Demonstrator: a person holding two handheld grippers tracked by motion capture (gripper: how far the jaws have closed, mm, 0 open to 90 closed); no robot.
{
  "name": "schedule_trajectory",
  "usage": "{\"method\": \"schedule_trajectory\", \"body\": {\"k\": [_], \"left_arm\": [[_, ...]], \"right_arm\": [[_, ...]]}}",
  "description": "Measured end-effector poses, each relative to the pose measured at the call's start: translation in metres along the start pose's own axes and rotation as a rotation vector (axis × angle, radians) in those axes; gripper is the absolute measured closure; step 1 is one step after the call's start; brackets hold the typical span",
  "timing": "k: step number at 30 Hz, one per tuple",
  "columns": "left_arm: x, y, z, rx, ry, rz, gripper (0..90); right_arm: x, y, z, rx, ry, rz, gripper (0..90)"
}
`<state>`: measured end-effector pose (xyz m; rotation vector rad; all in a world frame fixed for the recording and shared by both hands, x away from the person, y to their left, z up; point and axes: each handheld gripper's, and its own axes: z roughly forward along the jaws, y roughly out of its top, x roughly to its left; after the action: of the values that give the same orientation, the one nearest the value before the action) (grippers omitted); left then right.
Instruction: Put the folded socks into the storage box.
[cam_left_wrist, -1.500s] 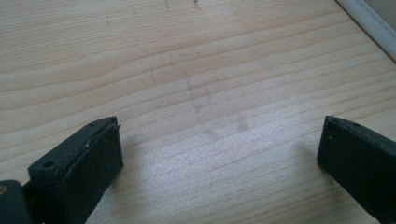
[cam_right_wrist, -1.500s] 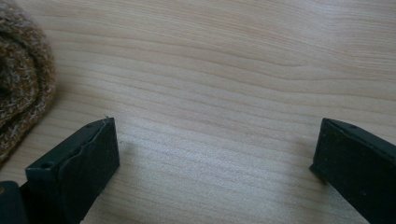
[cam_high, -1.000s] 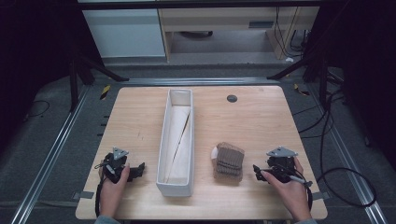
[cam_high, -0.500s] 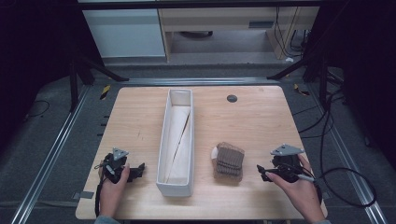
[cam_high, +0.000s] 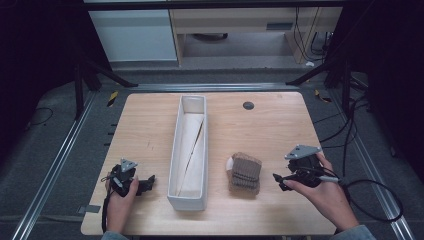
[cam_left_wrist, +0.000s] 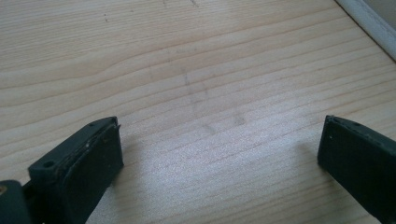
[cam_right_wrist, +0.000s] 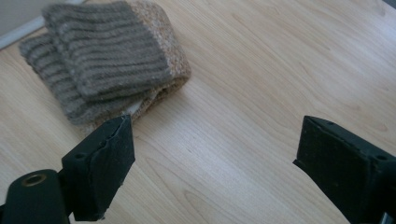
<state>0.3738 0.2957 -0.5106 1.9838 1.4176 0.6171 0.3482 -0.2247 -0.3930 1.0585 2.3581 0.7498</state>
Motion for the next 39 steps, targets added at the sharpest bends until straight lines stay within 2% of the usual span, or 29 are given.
{"method": "schedule_trajectory", "body": {"k": [10,21,25,39], "left_arm": [[0.0,0.0,0.0,-0.001,-0.001,0.0,0.0],[0.0,-0.001,-0.001,-0.001,-0.001,0.002,0.0],[0.0,-0.001,-0.001,0.001,0.0,0.003,0.0],[0.0,-0.001,-0.001,0.0,-0.002,0.003,0.0]], "right_arm": [[0.001,0.03,-0.01,0.016,0.026,-0.081,16.8],[0.006,0.054,-0.011,0.021,0.048,-0.14,14.4],[0.007,0.06,-0.012,0.023,0.052,-0.152,14.4],[0.018,0.073,-0.006,0.042,0.099,-0.21,24.9]]}}
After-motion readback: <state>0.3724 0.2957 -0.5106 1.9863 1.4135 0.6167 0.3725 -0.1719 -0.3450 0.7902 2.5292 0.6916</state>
